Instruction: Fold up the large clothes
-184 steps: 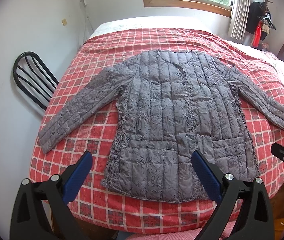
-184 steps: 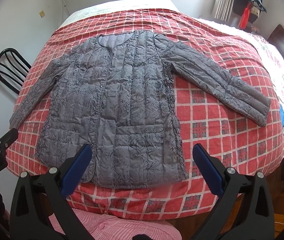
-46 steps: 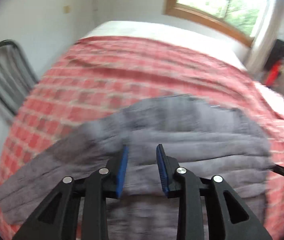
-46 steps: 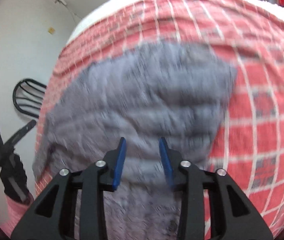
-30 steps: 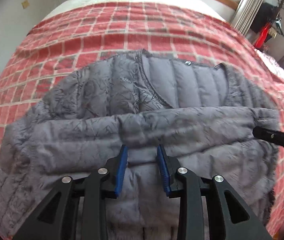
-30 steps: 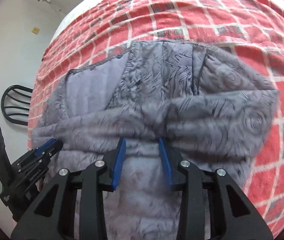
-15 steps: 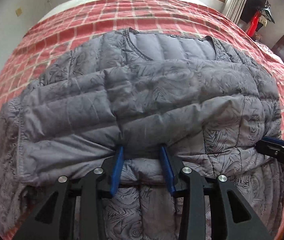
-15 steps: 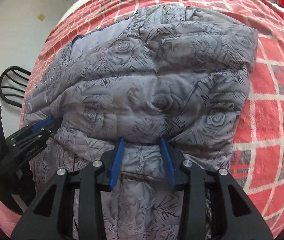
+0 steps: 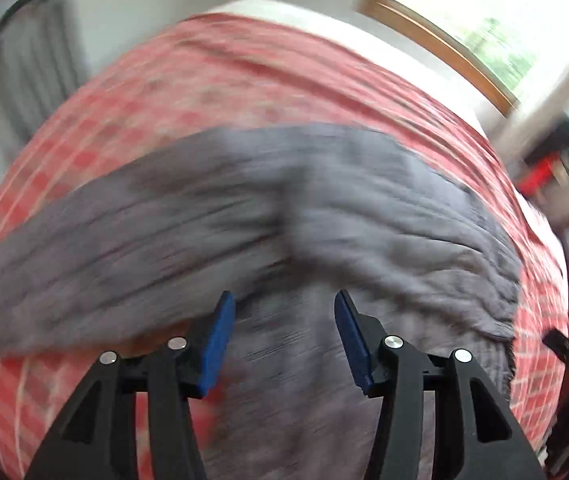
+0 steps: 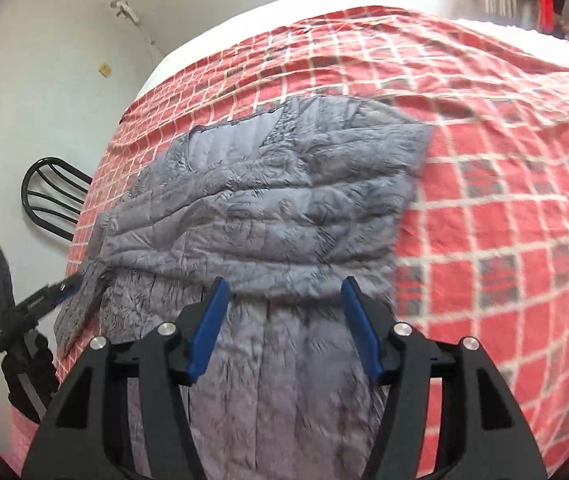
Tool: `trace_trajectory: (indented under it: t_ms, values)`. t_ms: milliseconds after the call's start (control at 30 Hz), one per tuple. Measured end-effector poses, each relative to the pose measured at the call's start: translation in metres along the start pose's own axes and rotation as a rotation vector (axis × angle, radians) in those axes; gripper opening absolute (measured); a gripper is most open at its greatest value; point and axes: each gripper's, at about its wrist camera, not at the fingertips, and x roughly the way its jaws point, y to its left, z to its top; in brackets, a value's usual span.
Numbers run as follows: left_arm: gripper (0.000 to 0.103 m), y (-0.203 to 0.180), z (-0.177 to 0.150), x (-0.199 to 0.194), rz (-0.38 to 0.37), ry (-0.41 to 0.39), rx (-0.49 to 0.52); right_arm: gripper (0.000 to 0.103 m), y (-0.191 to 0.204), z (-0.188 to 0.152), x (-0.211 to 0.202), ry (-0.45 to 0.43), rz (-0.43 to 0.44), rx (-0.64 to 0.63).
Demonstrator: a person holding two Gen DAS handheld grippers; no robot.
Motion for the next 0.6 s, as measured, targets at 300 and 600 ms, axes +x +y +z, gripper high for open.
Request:
trace_trajectory:
  t_ms: [300,600]
  values:
    - [0.052,0.203,-0.066,-0.023,0.061,-0.023,-0.600,0.062,-0.020,-0.034,-0.003,0.032,-0.050,0.062]
    - [0.052,0.267,-0.076,-0.012,-0.089,-0.153,-0.841,0.062,-0.002,-0.047,0.019,0.088,-0.044,0.033]
